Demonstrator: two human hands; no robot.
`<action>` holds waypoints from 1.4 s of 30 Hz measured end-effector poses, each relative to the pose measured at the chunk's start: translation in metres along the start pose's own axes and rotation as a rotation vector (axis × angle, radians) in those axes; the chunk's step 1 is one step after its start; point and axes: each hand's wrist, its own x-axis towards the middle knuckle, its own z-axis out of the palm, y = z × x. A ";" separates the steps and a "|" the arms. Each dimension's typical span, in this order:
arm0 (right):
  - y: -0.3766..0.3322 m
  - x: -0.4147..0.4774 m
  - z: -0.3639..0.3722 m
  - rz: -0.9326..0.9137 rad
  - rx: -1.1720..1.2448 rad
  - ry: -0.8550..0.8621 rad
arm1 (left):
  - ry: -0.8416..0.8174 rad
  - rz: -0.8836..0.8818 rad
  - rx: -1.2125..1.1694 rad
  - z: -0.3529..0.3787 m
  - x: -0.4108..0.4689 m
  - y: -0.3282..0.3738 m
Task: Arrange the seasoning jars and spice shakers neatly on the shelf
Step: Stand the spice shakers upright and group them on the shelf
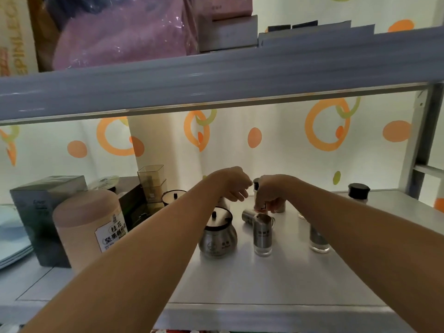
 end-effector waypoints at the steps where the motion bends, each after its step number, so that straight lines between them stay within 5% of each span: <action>1: -0.001 0.004 0.001 0.001 -0.014 -0.018 | 0.011 0.012 0.024 0.002 0.001 0.003; 19: -0.011 0.020 0.027 -0.045 -0.344 0.020 | 0.077 0.139 0.156 0.008 0.022 -0.018; 26: 0.019 0.004 -0.012 -0.134 0.080 -0.033 | -0.005 0.152 0.103 0.015 0.008 -0.015; 33: 0.053 -0.034 -0.042 -0.207 0.182 -0.062 | 0.028 0.331 -0.086 0.019 -0.011 0.008; 42: 0.076 -0.074 -0.044 -0.300 0.310 0.006 | 0.069 0.452 0.052 0.032 -0.038 0.042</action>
